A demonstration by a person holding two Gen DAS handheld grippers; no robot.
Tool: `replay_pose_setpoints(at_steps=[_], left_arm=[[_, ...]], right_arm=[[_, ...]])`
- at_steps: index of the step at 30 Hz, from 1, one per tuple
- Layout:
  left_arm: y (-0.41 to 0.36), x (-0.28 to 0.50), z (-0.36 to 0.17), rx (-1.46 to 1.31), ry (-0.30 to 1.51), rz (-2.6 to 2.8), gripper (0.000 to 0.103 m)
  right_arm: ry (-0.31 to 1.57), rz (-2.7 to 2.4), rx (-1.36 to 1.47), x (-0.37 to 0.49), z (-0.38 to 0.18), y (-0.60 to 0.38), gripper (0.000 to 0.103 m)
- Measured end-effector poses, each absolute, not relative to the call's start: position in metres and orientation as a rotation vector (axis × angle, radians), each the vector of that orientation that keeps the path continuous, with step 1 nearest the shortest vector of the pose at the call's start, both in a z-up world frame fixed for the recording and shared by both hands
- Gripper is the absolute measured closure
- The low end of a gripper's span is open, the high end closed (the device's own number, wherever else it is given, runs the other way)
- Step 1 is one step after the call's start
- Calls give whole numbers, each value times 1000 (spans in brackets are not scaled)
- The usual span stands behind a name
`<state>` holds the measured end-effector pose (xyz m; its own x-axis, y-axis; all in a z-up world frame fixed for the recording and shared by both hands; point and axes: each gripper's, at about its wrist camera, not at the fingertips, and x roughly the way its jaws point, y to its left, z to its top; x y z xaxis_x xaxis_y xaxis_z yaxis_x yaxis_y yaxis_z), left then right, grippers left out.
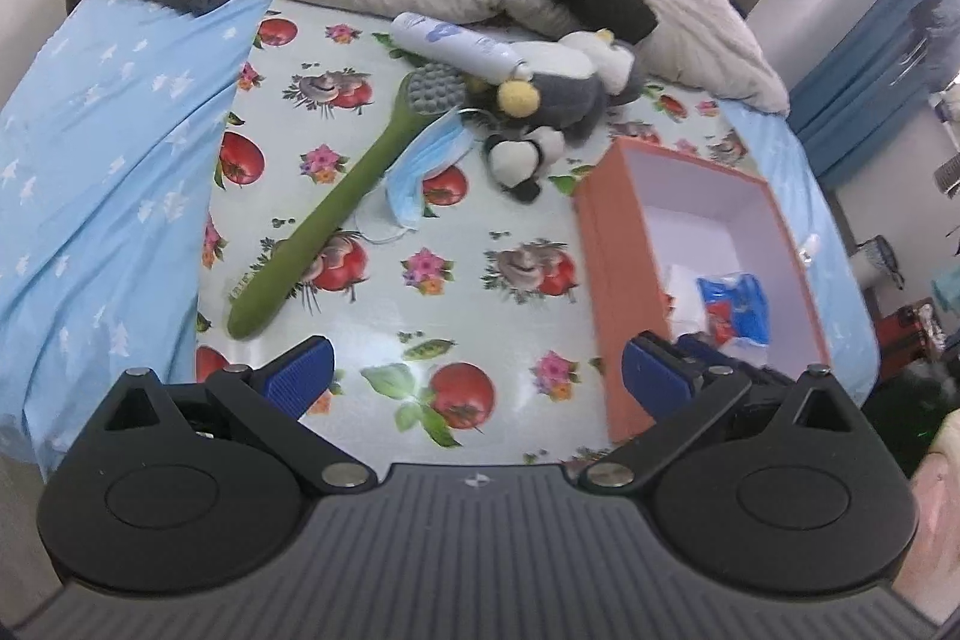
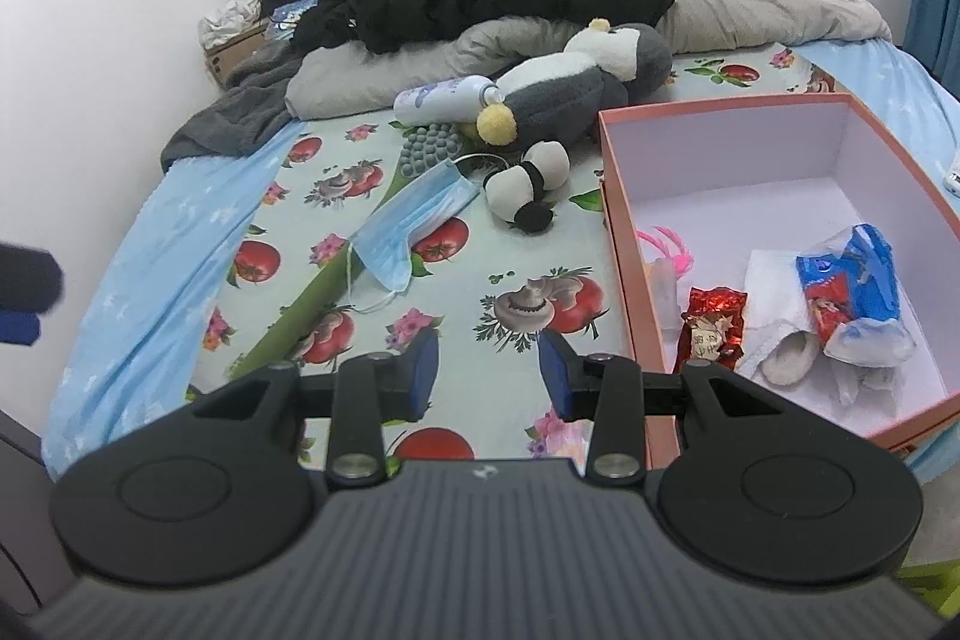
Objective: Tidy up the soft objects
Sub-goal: 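Move the right tool to the panda plush while the left tool grasps the blue face mask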
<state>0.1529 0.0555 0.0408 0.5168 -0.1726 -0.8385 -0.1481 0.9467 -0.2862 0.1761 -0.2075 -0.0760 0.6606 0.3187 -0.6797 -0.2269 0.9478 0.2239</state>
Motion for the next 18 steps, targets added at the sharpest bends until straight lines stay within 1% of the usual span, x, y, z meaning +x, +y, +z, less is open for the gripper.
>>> replay_pose_setpoints(at_steps=[11,18], left_arm=[[81,240,-74,-288,1052,7,0],[82,300,-142,-168,1058,9,0]], right_arm=[[824,311,110,241,-112,-187,63],[866,311,116,298,-145,-168,63]])
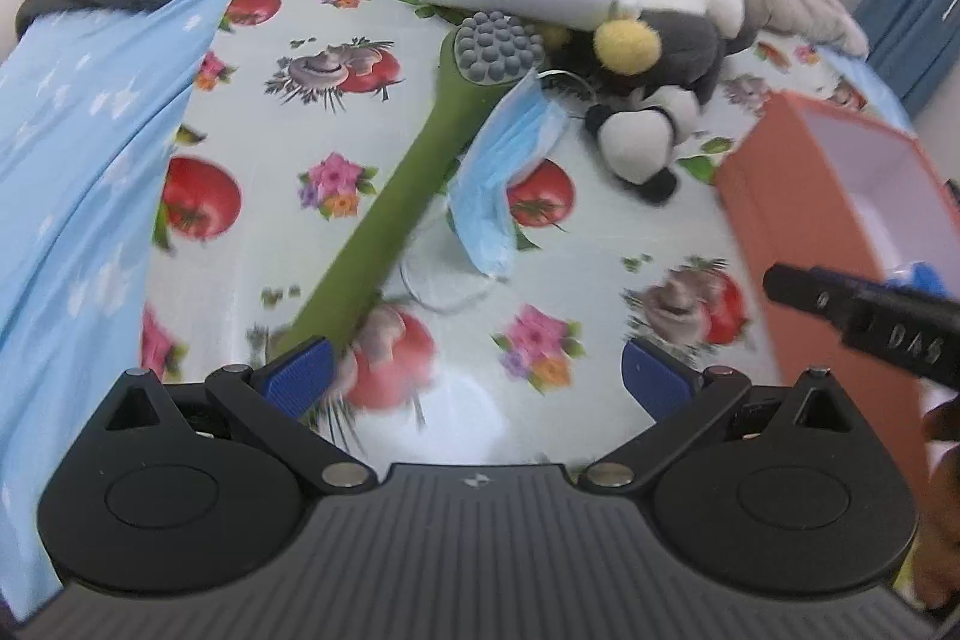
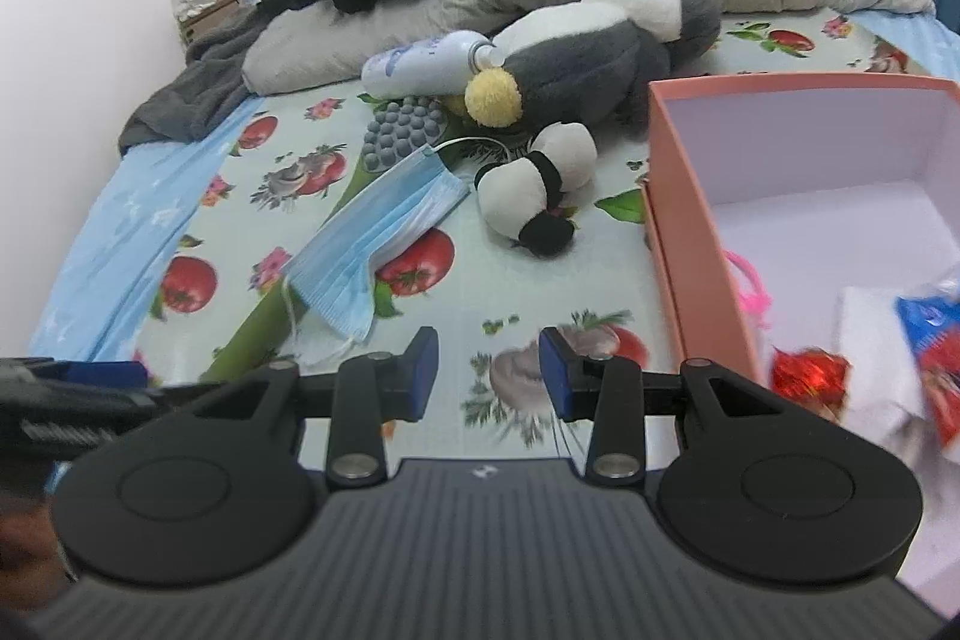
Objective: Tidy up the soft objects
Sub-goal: 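Move the right tool to the panda plush while the left tool grasps the blue face mask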
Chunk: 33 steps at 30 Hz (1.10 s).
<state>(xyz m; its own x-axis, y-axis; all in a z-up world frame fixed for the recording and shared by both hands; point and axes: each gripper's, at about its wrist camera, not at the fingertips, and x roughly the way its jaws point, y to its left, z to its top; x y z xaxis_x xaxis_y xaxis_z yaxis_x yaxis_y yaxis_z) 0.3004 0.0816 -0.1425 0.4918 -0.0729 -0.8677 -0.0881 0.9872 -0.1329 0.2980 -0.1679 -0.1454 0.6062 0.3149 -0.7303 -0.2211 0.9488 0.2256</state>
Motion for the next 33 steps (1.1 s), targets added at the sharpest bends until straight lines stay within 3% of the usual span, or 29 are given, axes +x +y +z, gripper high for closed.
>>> replay_pose_setpoints(at_steps=[12,20,22,24,26,29,33], left_arm=[[94,376,-193,-136,992,-20,4],[93,399,-212,-130,959,-70,32],[90,400,-215,-103,939,-72,35],[86,402,-217,-69,923,-71,46],[88,404,-221,-93,938,-77,67],[93,404,-227,-158,971,-92,89],[95,394,-223,-198,956,-80,96]], right_arm=[[870,243,125,388,-191,-137,63],[850,184,193,426,-213,-131,62],[848,173,178,434,-218,-127,59],[853,150,160,439,-224,-123,44],[858,146,157,443,-229,-120,44],[855,149,141,445,-234,-116,45],[847,155,116,441,-233,-113,51]])
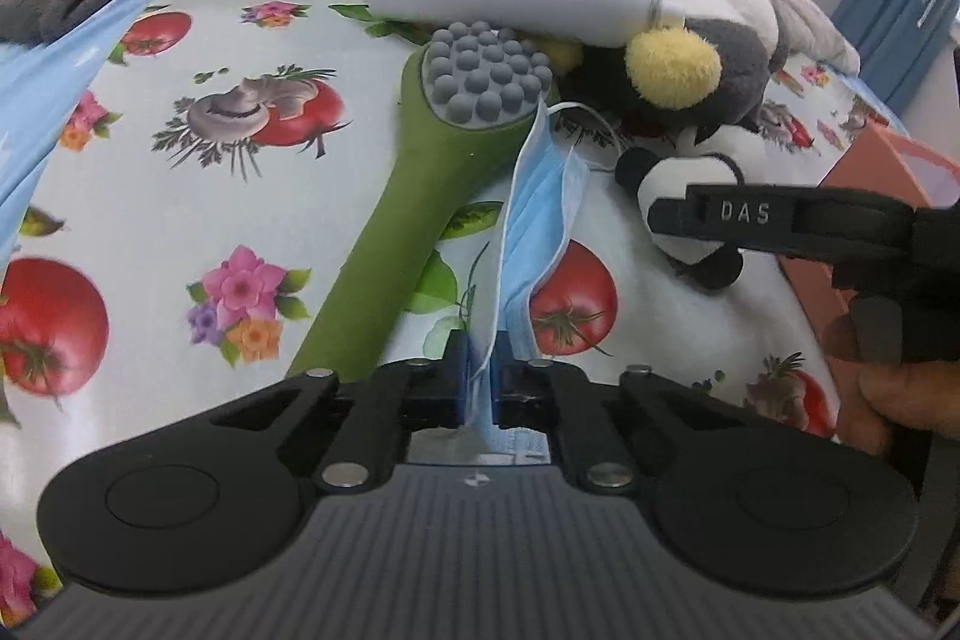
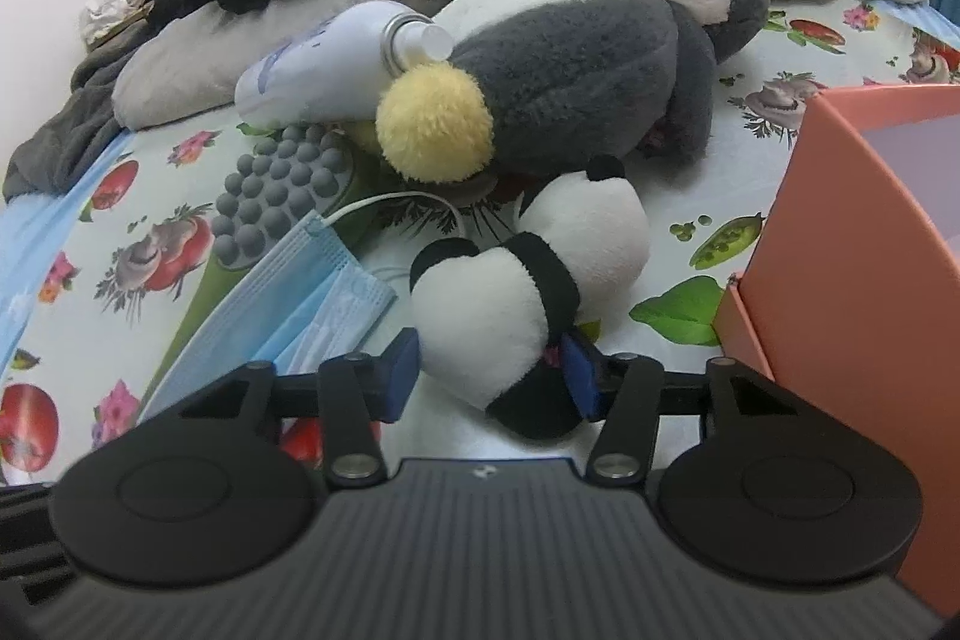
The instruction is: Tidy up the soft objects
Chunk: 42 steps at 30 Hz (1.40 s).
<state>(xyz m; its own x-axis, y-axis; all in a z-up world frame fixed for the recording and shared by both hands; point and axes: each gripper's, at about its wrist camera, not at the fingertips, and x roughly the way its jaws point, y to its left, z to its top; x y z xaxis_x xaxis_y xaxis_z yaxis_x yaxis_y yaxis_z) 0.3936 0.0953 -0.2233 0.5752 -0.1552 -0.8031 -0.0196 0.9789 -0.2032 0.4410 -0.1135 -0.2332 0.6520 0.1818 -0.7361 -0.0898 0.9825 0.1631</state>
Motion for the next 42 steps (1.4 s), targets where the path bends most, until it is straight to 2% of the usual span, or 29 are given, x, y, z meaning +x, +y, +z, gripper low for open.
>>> replay_pose_setpoints(at_steps=[7,20,32,37,39,40,41,42], left_arm=[[96,358,-206,-283,940,-73,99],[90,252,-181,-394,946,-55,101],[73,148,-176,-439,1005,-52,101],[79,130,-187,-451,1070,-23,100],[84,129,-186,-446,1085,-10,95],[86,128,-186,-446,1083,-6,77],[88,128,-185,-447,1080,-5,52],[91,128,-184,-447,1066,-3,45]], right_arm=[[853,199,78,412,-225,-118,52],[915,297,-7,297,-209,-132,52],[963,389,-64,204,-193,-138,52],[994,373,-60,186,-197,-147,50],[1007,359,-35,184,-198,-153,49],[1010,351,-30,183,-198,-154,48],[1006,340,-26,183,-197,-156,46],[998,328,-19,182,-196,-157,44]])
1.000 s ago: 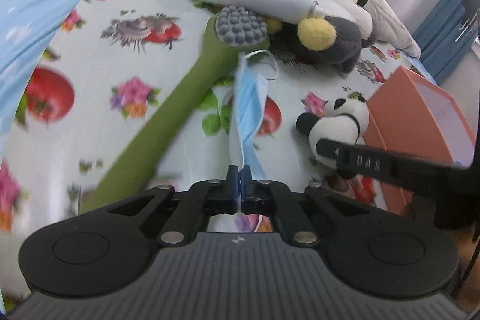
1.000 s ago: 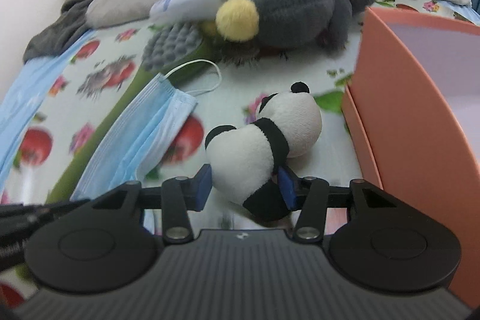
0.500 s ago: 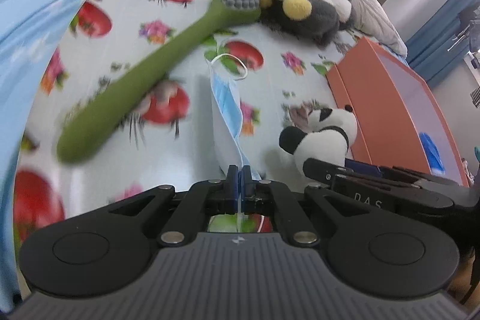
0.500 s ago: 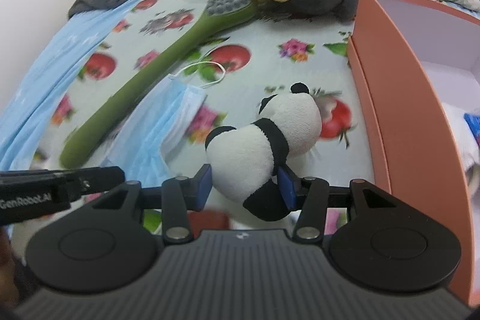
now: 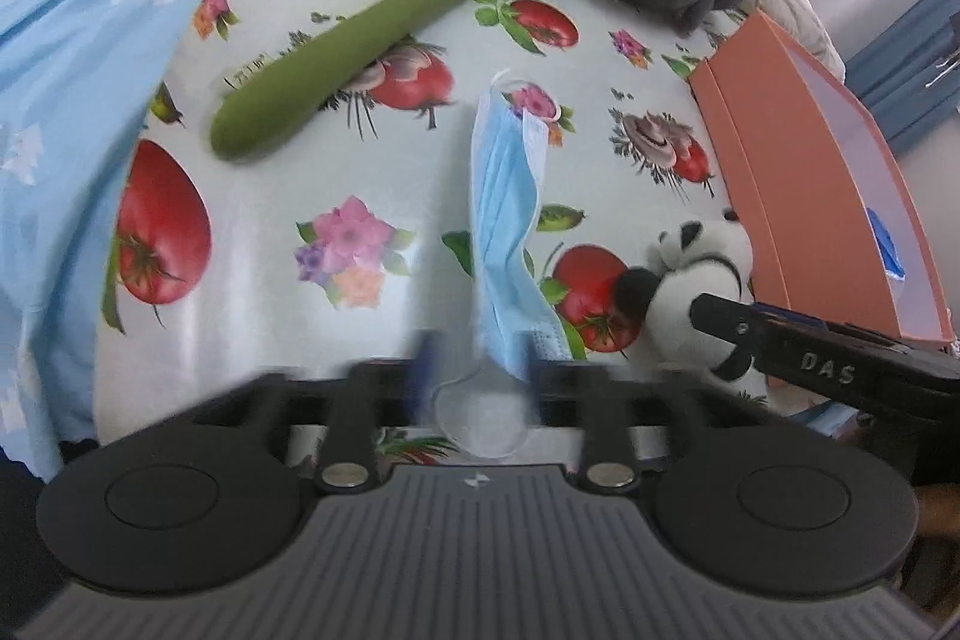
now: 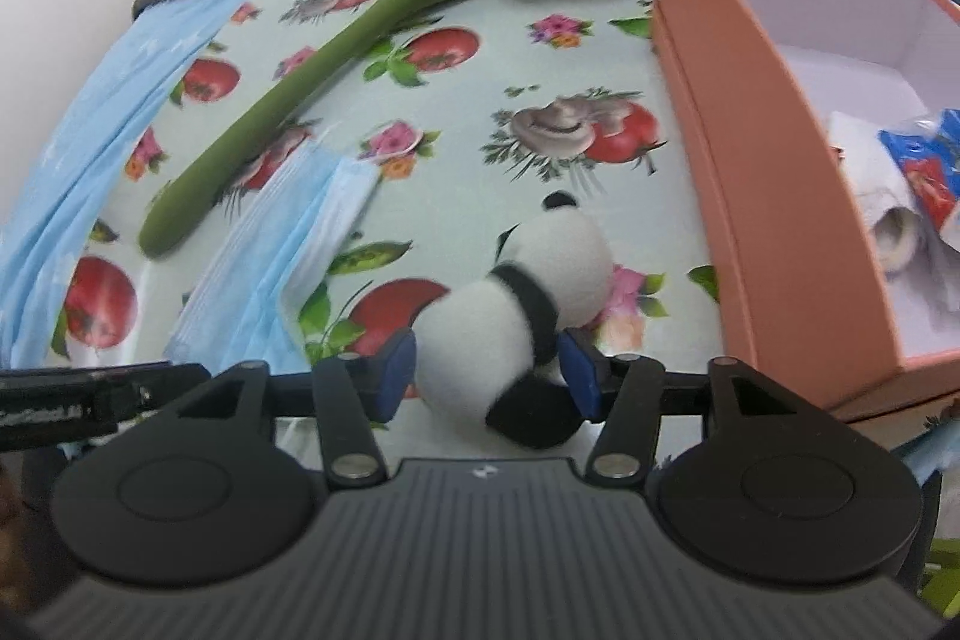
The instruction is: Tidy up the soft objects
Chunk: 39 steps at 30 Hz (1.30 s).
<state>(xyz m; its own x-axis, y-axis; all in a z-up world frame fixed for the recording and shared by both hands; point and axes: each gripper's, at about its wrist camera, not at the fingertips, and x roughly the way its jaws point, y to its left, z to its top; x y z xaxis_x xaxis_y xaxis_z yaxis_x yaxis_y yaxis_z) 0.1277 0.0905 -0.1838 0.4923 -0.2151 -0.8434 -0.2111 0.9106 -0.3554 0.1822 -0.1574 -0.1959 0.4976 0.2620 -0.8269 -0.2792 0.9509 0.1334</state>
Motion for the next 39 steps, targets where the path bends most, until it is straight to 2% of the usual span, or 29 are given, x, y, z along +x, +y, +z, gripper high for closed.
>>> replay_pose_setpoints(at_steps=[10,14,19,24,34,37,39], left_arm=[[82,162,-176,-370,1000,-25,42],[71,177,-179,-279,989,-9,37],[65,192,-193,-228,1009,-2,36],[58,200,-207,-152,1026,27,36],[55,211,-226,-86,1052,65,36],[51,213,-226,-81,1054,62,41],[48,213,-225,-82,1054,45,54]], right_arm=[[973,210,115,190,-201,-171,44],[963,157,136,191,-206,-175,44],[999,157,178,196,-218,-178,46],[987,190,158,200,-221,-173,53],[961,236,116,208,-222,-175,53],[975,244,113,212,-226,-175,52],[998,259,134,216,-231,-177,53]])
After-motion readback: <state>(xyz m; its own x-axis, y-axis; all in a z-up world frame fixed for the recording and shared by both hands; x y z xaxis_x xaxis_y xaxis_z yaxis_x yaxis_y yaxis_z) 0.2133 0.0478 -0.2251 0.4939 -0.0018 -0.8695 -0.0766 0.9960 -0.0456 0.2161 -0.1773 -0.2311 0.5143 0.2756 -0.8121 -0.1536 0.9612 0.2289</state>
